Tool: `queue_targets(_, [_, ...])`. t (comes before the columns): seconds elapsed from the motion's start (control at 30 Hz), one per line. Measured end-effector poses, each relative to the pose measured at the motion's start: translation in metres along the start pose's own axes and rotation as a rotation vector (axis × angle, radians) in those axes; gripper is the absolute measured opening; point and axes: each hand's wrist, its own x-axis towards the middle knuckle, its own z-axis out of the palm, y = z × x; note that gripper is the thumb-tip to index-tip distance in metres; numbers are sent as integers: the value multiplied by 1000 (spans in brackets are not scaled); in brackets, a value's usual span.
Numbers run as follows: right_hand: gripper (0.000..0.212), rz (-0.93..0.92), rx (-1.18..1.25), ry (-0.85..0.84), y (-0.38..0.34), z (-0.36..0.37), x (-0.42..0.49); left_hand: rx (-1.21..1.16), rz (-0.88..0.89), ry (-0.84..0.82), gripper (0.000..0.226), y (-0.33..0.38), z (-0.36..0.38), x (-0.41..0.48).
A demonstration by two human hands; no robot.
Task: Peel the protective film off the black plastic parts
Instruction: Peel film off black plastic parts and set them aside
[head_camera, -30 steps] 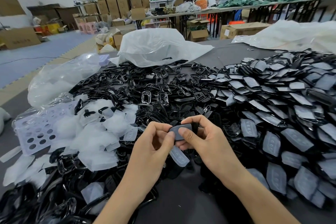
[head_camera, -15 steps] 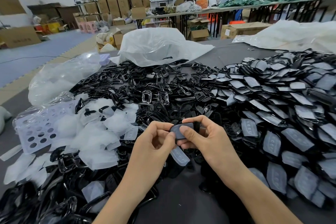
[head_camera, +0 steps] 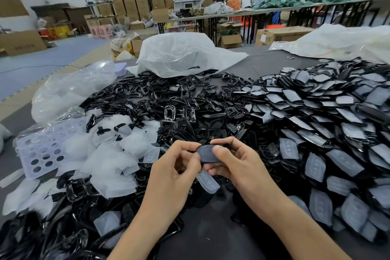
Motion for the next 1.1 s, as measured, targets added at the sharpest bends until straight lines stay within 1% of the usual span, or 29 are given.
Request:
queue_targets(0.07, [5,29,59,-4,2,-1,1,-9,5,-14,27,1,0,-1])
queue_targets(0.13, [15,61,105,-22,3,-2,2,-5,7,-23,26,2,0,-3])
queue_targets(0.2, [19,77,111,-46,2,-3,1,-4,9,-31,24,4,1,-3])
queue_targets(0.27, [14,75,96,-64,1,-2,0,-15,8,-48,21,6,1,-4])
queue_targets(0.33, [6,59,58,-74,1,-1,-1,23,27,-72,19,8,1,-5])
queue_targets(0.47, [17,32,-33,-78,-1,-1,-3,87,81,-75,25,7,2,-5])
queue_targets(0.6, [19,-11,-86,-21,-2,1,-4,205,178,-45,25,8,3,-7])
queue_targets(0.67, [22,-23,-80,10,-3,2,-4,318,247,-23,22,6,2,-9])
queue_targets(0.77, [30,-40,-32,44,-6,1,-5,549,392,-82,27,4,0,-9])
queue_targets(0.83, [38,-51,-37,77,-6,1,-5,641,462,-124,30,3,2,-10])
queue_targets(0.9, [40,-51,-38,109,-6,0,-4,681,514,-186,30,6,7,-12])
queue_targets(1.0, [35,-34,-28,116,-8,-1,-5,657,520,-276,32,7,16,-17])
queue_targets(1.1, [31,-16,11,113,-10,-2,-5,636,533,-255,33,7,17,-20])
